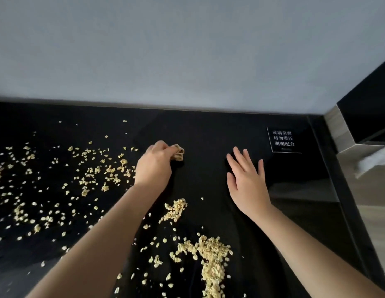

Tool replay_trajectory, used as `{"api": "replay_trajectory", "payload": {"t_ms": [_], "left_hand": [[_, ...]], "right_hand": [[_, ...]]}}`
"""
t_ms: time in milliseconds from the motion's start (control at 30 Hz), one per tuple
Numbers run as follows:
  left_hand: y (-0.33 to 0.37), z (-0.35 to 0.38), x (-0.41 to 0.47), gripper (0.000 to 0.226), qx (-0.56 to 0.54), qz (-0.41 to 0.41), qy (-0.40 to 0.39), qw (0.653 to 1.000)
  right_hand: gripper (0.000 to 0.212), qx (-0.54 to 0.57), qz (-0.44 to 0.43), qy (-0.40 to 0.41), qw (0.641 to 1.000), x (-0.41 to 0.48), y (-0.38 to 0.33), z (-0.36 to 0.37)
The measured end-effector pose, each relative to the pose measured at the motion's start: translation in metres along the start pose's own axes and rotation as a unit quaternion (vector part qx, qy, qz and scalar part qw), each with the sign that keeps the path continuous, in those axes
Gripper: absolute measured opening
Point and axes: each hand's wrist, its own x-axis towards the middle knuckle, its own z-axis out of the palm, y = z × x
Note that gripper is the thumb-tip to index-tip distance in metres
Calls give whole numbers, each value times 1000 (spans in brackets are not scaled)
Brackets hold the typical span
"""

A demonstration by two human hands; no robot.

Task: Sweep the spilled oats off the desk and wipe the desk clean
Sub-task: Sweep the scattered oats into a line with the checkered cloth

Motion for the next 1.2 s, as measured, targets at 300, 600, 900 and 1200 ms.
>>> {"api": "replay_trajectory", "payload": {"t_ms": [300,600,900,1200], "left_hand": [[39,10,-104,50,-38,245,-134,959],[57,-14,-110,45,-58,125,-85,987],[75,20,-107,43,47,96,-30,994],[108,-18,-142,33,-431,-270,51,859]], "right_hand": [[48,3,-42,-8,999,-74,9,-5],[48,-7,-57,-26,998,-114,29,-13],[47,30,-61,-20,997,-115,33,-12],[55,419,73,-62,903,-125,7,-56]]}}
